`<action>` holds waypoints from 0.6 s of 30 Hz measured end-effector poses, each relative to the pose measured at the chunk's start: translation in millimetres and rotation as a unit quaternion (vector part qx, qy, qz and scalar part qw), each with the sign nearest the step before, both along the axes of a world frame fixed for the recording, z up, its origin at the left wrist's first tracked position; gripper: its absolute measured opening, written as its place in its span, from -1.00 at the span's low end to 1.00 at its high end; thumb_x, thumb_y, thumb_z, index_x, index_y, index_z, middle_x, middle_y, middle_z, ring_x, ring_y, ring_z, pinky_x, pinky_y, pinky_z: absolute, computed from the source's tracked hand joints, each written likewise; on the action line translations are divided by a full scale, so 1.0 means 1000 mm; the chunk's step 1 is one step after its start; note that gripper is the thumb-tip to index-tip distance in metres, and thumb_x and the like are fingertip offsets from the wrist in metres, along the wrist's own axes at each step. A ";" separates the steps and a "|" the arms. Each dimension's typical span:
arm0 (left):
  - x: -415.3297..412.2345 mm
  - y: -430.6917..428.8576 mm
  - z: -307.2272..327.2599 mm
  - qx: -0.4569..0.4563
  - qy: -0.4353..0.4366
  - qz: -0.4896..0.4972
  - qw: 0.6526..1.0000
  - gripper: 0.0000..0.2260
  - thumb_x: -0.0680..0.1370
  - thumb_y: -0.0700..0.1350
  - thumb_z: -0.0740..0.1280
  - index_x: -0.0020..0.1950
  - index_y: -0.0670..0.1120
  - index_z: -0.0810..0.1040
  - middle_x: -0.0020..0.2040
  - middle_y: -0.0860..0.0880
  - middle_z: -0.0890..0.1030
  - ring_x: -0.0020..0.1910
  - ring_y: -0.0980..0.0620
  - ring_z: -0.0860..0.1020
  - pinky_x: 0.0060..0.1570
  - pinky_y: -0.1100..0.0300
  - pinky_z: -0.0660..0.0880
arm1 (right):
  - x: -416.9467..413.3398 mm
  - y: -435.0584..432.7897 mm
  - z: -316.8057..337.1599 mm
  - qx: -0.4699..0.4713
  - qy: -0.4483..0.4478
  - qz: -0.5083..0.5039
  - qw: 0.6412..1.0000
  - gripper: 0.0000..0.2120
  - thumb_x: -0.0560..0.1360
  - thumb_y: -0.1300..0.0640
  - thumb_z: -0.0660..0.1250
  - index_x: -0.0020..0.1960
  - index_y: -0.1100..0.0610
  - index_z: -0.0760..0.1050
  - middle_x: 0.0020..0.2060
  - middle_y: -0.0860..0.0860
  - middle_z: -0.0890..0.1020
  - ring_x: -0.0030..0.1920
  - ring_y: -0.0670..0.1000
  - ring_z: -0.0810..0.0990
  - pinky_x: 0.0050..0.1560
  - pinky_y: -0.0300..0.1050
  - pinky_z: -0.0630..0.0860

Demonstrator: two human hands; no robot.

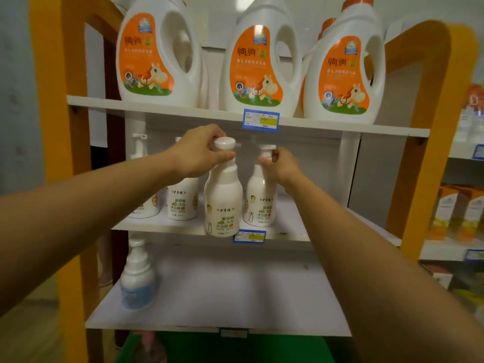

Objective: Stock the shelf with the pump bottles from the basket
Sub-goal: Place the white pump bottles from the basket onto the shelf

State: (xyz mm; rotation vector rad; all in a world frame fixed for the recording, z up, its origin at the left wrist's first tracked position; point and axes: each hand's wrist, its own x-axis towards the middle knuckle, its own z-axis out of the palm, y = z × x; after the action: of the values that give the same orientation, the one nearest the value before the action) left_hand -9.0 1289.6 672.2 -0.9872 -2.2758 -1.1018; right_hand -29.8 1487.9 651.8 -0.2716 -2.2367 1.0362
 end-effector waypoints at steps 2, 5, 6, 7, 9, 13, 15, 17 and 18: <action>0.002 0.003 0.002 0.005 -0.002 -0.003 1.000 -0.68 0.47 -0.07 0.34 0.19 -0.12 0.44 0.10 -0.10 0.49 -0.02 -0.03 0.45 -0.24 0.26 0.38 | -0.003 -0.002 -0.001 0.004 -0.016 0.002 1.000 -0.60 0.49 0.01 0.25 0.26 0.17 0.39 0.20 0.15 0.54 0.20 0.17 0.51 0.26 0.11 0.44; 0.006 0.007 0.006 0.003 -0.004 -0.012 1.000 -0.68 0.46 -0.08 0.35 0.18 -0.13 0.45 0.10 -0.12 0.51 -0.01 -0.03 0.46 -0.13 0.21 0.39 | 0.002 -0.004 -0.004 0.019 -0.065 0.018 0.998 -0.57 0.52 0.02 0.21 0.33 0.18 0.32 0.27 0.17 0.48 0.26 0.19 0.46 0.29 0.14 0.41; 0.009 0.008 0.007 0.003 -0.006 -0.016 1.000 -0.68 0.46 -0.08 0.35 0.18 -0.13 0.46 0.11 -0.12 0.51 -0.01 -0.03 0.47 -0.09 0.18 0.39 | 0.010 -0.006 -0.008 0.034 -0.065 0.017 0.997 -0.56 0.53 0.05 0.20 0.36 0.19 0.27 0.32 0.18 0.43 0.30 0.20 0.42 0.32 0.13 0.37; 0.013 0.008 0.009 0.005 -0.009 -0.022 1.000 -0.68 0.46 -0.08 0.36 0.18 -0.13 0.46 0.10 -0.12 0.51 -0.01 -0.03 0.47 -0.09 0.18 0.38 | 0.020 -0.006 -0.013 0.063 -0.039 0.001 0.997 -0.55 0.54 0.10 0.19 0.38 0.21 0.23 0.36 0.17 0.38 0.34 0.19 0.37 0.35 0.11 0.34; 0.021 0.010 0.011 0.007 -0.017 -0.034 0.999 -0.68 0.46 -0.09 0.36 0.18 -0.13 0.45 0.07 -0.10 0.51 -0.05 0.00 0.46 -0.18 0.24 0.38 | 0.050 -0.006 -0.026 0.147 0.064 -0.028 0.987 -0.62 0.55 0.19 0.15 0.36 0.18 0.29 0.34 0.12 0.39 0.33 0.13 0.37 0.34 0.06 0.35; 0.038 0.020 0.014 -0.004 -0.030 -0.066 0.997 -0.69 0.47 -0.11 0.34 0.18 -0.14 0.45 0.03 -0.05 0.48 -0.09 0.04 0.44 -0.17 0.28 0.37 | 0.110 -0.005 -0.054 0.104 0.065 0.122 0.985 -0.66 0.52 0.14 0.17 0.29 0.04 0.39 0.21 -0.03 0.51 0.15 -0.04 0.49 0.12 -0.10 0.48; 0.046 0.030 0.015 -0.010 -0.038 -0.083 0.996 -0.71 0.47 -0.10 0.34 0.16 -0.12 0.45 0.03 -0.06 0.49 -0.12 0.07 0.45 -0.12 0.26 0.40 | 0.128 -0.005 -0.061 0.048 -0.005 0.191 0.980 -0.57 0.49 0.02 0.26 0.35 0.00 0.32 0.21 -0.11 0.49 0.16 -0.08 0.49 -0.02 -0.28 0.45; 0.052 0.044 0.016 -0.013 -0.040 -0.093 0.995 -0.70 0.47 -0.08 0.35 0.16 -0.12 0.45 0.03 -0.06 0.49 -0.09 0.05 0.46 -0.09 0.24 0.42 | 0.138 -0.001 -0.062 0.036 -0.018 0.197 0.979 -0.41 0.40 -0.07 0.38 0.37 -0.02 0.26 0.15 -0.17 0.46 0.10 -0.13 0.50 -0.11 -0.35 0.44; 0.056 0.051 0.016 -0.014 -0.040 -0.101 0.994 -0.69 0.46 -0.07 0.35 0.17 -0.12 0.45 0.03 -0.06 0.49 -0.07 0.04 0.45 -0.10 0.24 0.42 | 0.141 0.002 -0.061 0.035 -0.012 0.187 0.982 -0.38 0.37 -0.08 0.41 0.36 -0.02 0.26 0.13 -0.17 0.45 0.05 -0.16 0.51 -0.14 -0.35 0.45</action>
State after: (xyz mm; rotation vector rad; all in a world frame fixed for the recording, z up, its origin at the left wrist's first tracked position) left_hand 46.7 1340.6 687.8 -1.2263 -2.2985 -1.2137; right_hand 111.2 1490.2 590.4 0.1749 -2.3959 1.1436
